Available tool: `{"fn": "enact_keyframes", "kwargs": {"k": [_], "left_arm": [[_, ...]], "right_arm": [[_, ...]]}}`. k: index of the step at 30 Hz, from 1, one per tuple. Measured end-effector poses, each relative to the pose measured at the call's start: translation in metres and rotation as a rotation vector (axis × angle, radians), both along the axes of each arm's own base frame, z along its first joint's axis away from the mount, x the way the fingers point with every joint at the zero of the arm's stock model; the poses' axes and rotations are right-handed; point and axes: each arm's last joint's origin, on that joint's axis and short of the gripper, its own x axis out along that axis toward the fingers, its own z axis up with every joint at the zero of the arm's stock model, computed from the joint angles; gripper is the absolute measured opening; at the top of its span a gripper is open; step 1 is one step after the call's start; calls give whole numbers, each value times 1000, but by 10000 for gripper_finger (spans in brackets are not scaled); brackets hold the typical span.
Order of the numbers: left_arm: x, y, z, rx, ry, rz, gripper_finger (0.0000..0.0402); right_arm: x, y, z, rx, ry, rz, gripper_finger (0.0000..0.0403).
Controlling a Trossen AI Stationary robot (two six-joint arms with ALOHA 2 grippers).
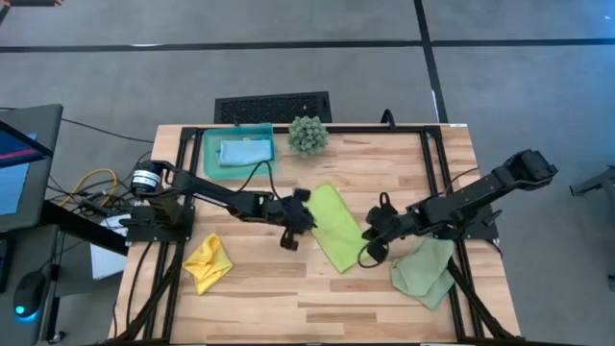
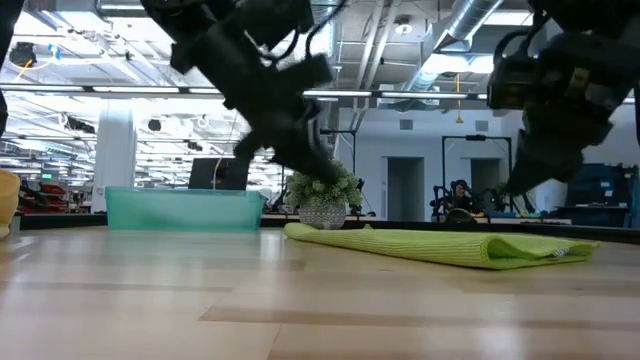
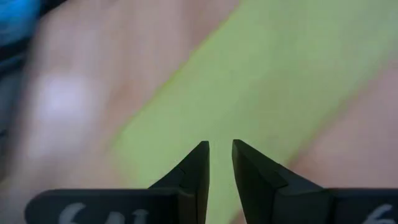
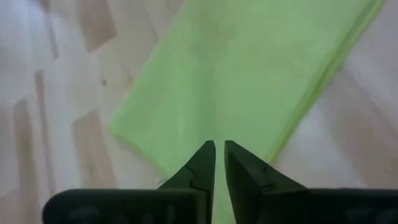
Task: Fold microfiber towels
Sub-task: Fold the light green microfiber cloth
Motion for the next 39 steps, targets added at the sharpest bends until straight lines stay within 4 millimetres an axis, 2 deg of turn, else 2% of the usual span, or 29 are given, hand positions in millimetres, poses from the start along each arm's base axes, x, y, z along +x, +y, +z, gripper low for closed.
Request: {"fn": "enact_keyframes", "kwargs": {"k": [4, 8, 11, 17, 20, 24, 27, 32, 36, 39], "left_arm": [[14, -11, -7, -303, -134, -256, 61], [32, -26, -27, -440, -243, -389, 46], [45, -35, -50, -495, -249, -386, 31], [63, -48, -87, -620, -118, -279, 5], [65, -56, -88, -642, -46, -248, 1], [58, -70, -76, -649, 23, -249, 1], [53, -77, -65, -620, 22, -242, 0], [49, -83, -34, -554, -51, -218, 0], [44, -78, -17, -459, -86, -74, 0], [41, -61, -20, -373, -64, 56, 0]], "right_arm": [[12, -7, -15, -74, 24, 18, 59], [32, -15, -33, -119, -12, 34, 59], [44, -20, -47, -139, -35, 36, 59], [48, -20, -62, -153, 6, 33, 59], [45, -14, -61, -156, 18, 43, 59], [35, -4, -52, -132, 34, 59, 59], [29, 1, -43, -140, 5, 71, 59], [35, 3, -25, -136, -134, 80, 59], [39, -4, -31, -181, -116, 90, 59], [43, -13, -44, -221, -65, 75, 59]]}}
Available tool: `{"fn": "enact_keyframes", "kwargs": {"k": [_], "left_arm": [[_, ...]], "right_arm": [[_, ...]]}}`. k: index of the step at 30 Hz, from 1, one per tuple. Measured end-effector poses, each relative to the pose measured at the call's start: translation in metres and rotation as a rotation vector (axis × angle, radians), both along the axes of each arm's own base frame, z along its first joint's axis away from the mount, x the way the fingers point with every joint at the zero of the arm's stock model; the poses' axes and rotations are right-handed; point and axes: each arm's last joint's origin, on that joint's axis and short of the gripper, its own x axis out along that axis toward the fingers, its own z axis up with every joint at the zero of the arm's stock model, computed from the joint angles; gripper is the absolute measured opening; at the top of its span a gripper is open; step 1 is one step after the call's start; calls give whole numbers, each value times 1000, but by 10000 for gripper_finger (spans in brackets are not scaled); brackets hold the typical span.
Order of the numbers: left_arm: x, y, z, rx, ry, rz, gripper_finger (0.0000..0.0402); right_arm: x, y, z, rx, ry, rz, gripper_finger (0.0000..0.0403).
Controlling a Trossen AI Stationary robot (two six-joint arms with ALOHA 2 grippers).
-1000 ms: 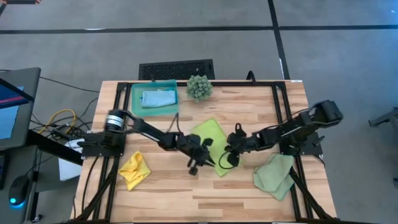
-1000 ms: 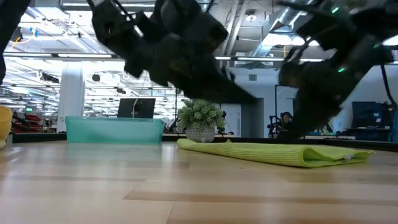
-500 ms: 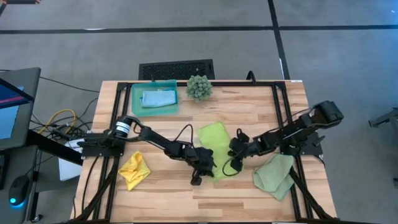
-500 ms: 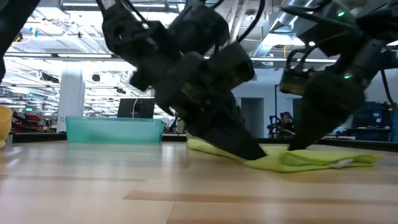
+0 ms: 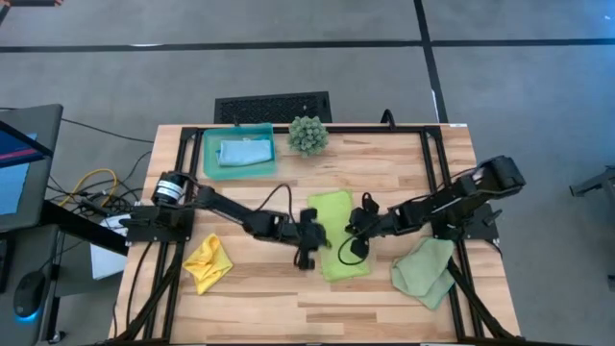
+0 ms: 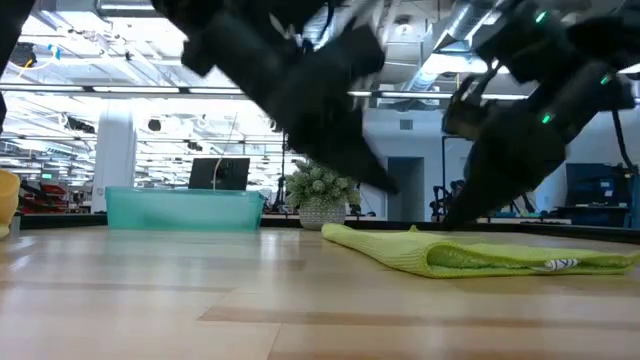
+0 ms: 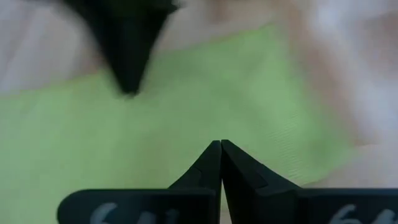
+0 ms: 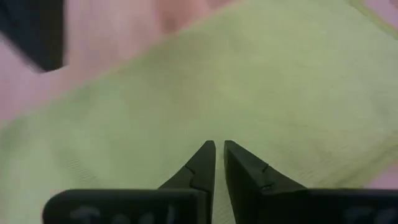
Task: Fold microfiber towels
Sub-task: Fold the light green microfiber cloth
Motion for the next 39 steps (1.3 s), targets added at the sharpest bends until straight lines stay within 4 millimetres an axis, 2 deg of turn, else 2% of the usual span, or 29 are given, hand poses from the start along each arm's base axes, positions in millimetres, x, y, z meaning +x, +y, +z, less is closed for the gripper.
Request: {"fn": "enact_keyframes", "kwargs": {"k": [3, 8, 11, 15, 17, 22, 28, 33, 39], "left_arm": [[-4, 29, -15, -18, 36, 117, 0], [-16, 70, -38, -83, 62, 300, 0], [-20, 80, -42, -89, 54, 322, 0], [-17, 80, -39, -22, 61, 228, 0], [-16, 80, -37, 8, 59, 197, 0], [-14, 79, -20, 57, 25, 148, 0], [-24, 86, 0, 51, 49, 181, 0], [-26, 120, -1, 45, -45, 268, 0], [-31, 160, -24, -12, -24, 358, 0]], "right_arm": [[5, -5, -14, -31, 29, -6, 59], [7, -4, -21, -35, 45, 0, 59], [4, 1, -13, -22, 33, 34, 59], [1, 1, 6, -16, -31, 74, 59], [3, -7, 16, -22, -81, 57, 59], [5, -35, 25, -31, -108, 0, 59], [9, -70, 12, -110, -60, -55, 59], [11, -99, 0, -85, -117, -35, 59], [7, -124, -20, -57, -34, -88, 59]]}}
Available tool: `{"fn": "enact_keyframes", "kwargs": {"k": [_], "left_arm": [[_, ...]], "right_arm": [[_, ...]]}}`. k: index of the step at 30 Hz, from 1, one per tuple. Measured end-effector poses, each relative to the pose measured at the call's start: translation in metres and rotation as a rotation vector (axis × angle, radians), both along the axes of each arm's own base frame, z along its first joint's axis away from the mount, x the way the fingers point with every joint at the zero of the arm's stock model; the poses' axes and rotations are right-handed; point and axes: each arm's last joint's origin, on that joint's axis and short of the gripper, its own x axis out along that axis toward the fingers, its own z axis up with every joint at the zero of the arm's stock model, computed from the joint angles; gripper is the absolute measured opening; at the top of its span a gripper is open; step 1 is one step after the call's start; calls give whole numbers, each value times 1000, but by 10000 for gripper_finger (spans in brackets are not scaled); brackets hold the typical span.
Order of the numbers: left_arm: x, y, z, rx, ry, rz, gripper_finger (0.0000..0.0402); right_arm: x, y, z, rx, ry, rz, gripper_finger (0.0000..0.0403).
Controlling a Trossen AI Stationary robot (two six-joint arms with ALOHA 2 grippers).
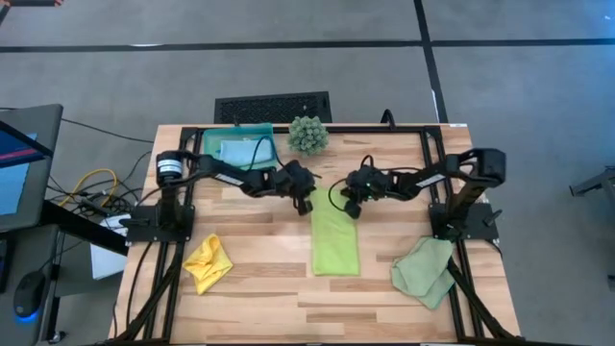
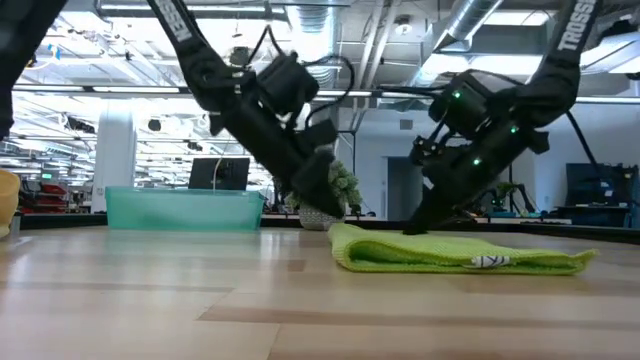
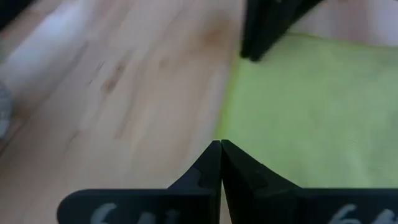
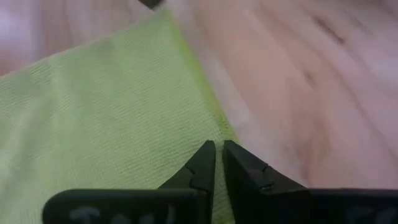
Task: Fold microfiber towels
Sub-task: Fold the light green microfiber cloth
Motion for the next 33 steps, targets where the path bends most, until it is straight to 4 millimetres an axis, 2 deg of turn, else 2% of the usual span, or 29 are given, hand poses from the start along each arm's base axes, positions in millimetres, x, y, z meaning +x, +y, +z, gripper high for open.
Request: {"fn": "enact_keyframes", "kwargs": {"k": [3, 7, 11, 14, 17, 21, 24, 28, 33], "left_arm": [[0, 6, -11, -6, 25, 29, 0], [0, -5, -15, 67, 74, 80, 0], [2, -26, 0, 188, 75, 77, 0], [4, -47, 14, 214, 35, 2, 0], [5, -69, 18, 188, 22, -153, 0], [7, -99, 14, 74, -4, -346, 0], [5, -122, 2, 53, 23, -419, 0], [7, -141, -7, 117, 6, -481, 0], [9, -143, -12, 102, -13, -459, 0]], "right_arm": [[0, -7, -5, -32, 13, -53, 56], [-5, -7, 2, -74, 30, -137, 40], [-1, 6, 34, -98, -104, -91, 17], [-4, 25, 51, -82, -149, -1, 8], [-6, 54, 61, -35, -170, 171, 14], [-7, 97, 56, -7, -146, 361, 49], [-9, 119, 48, -40, -105, 416, 81], [-14, 122, 46, -194, -33, 279, 120], [-24, 111, 54, -246, 1, 19, 142]]}}
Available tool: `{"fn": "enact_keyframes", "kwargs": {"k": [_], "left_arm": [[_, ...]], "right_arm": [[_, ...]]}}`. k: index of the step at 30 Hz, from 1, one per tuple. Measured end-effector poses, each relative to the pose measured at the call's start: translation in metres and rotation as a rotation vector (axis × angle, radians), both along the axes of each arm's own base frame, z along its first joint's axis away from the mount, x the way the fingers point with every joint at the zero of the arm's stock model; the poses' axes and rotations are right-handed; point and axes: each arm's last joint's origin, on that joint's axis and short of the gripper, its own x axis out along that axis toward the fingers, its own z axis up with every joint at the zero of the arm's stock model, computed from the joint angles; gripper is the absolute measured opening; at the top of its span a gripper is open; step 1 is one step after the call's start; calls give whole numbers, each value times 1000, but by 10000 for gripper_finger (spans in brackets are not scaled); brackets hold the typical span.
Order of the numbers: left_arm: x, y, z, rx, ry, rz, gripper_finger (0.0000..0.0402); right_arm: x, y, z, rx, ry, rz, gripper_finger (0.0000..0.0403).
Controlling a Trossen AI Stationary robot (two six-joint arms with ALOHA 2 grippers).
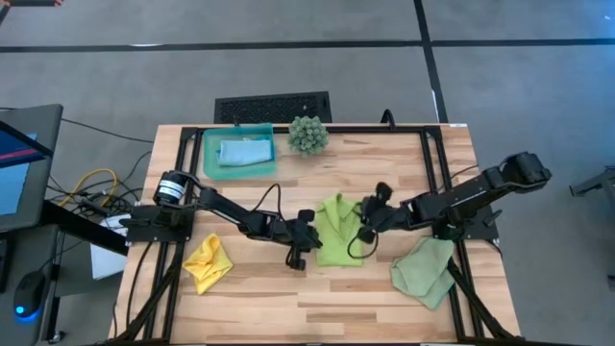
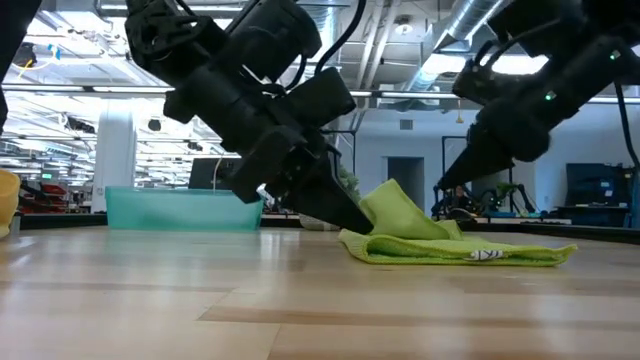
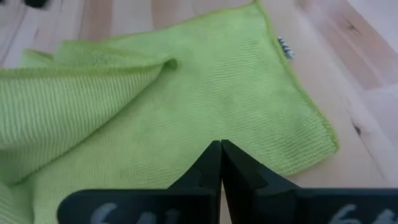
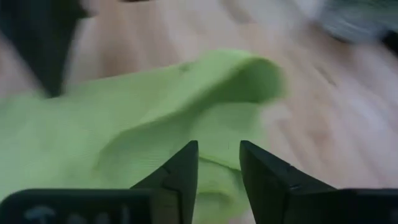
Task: Fold microfiber towels
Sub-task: Fold the light green microfiber cloth
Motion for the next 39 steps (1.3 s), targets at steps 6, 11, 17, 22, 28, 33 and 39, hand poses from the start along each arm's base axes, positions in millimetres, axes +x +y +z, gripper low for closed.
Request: {"fn": "enact_keyframes", "kwargs": {"k": [6, 11, 17, 22, 28, 33, 39], "left_arm": [[0, 0, 0, -41, 4, 31, 0], [0, -1, 0, -41, 5, 28, 0], [0, -3, 0, -72, 12, -37, 0], [-1, -10, 1, -85, 3, -86, 0], [1, -16, -3, -87, -32, -104, 0], [2, -16, -18, -96, 0, -113, 0], [9, -18, -21, -108, 42, -133, 0]], "right_arm": [[-12, -6, 7, 0, -2, -136, 138], [-12, 5, 8, 74, 18, 14, 127], [-1, 23, -10, 121, 106, 335, 123], [13, 35, -31, 59, 86, 451, 121], [33, -3, -45, -39, 1, 138, 106], [25, -63, -35, -214, 36, -277, 90], [9, -89, 4, -206, -44, -371, 73]]}}
